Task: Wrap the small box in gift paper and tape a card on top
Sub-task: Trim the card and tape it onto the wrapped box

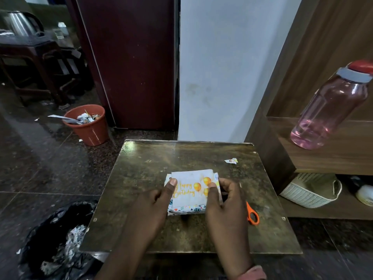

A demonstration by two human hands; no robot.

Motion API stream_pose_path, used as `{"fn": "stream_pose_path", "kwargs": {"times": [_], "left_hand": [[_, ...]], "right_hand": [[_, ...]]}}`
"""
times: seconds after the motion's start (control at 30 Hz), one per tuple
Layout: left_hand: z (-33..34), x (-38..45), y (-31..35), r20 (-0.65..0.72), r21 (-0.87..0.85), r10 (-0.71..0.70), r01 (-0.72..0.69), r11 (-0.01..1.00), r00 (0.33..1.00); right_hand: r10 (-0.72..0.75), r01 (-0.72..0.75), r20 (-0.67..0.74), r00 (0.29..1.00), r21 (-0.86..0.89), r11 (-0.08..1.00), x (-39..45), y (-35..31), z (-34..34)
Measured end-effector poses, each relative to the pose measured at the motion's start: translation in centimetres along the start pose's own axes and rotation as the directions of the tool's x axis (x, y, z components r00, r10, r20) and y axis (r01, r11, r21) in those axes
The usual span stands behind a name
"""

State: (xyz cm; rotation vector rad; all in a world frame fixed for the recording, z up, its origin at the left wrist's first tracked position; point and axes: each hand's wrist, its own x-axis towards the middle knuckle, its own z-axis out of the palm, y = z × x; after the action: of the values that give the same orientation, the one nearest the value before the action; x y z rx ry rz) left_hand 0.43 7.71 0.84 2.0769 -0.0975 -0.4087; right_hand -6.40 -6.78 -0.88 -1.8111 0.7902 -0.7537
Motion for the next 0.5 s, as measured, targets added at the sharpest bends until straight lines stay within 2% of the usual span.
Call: {"fn": "stream_pose_path", "kwargs": {"times": [0.17, 0.23, 0.3, 0.4, 0.5], "left_hand": [[0.1, -0.4, 0.5, -0.095, -0.009, 0.024, -0.025, 1.0, 0.995], [0.2, -0.4, 0.4, -0.154, -0.138, 0.035, -0.057, 0.989, 0.987], [0.0, -0.5, 0.9, -0.196, -0.347, 0.03, -0.098, 0.933, 0.98], [0.1, -0.7, 1.5, -0.085, -0.597, 0.153, -0.174, 0.783, 0.985], [1.3, -1.5, 2.2, 0.07, -0.747, 0.286, -0.14, 0.65, 0.956]], "right_hand": [[0.006, -0.005, 0.009, 1.0, -0.025, 1.0, -0.2, 0.5, 0.2], [-0.049, 0.045, -0.036, 0.998, -0.096, 0.994, -0.2, 0.4, -0.2], [-0.189, 0.177, -0.068, 0.98, -0.155, 0.972, -0.4, -0.4, -0.8], [-0.386, 0.393, 0.079, 0.919, -0.115, 0.912, -1.1, -2.2, -1.4], [-0.438, 0.444, 0.236, 0.867, 0.027, 0.895, -2.1, -3.3, -1.2]]}}
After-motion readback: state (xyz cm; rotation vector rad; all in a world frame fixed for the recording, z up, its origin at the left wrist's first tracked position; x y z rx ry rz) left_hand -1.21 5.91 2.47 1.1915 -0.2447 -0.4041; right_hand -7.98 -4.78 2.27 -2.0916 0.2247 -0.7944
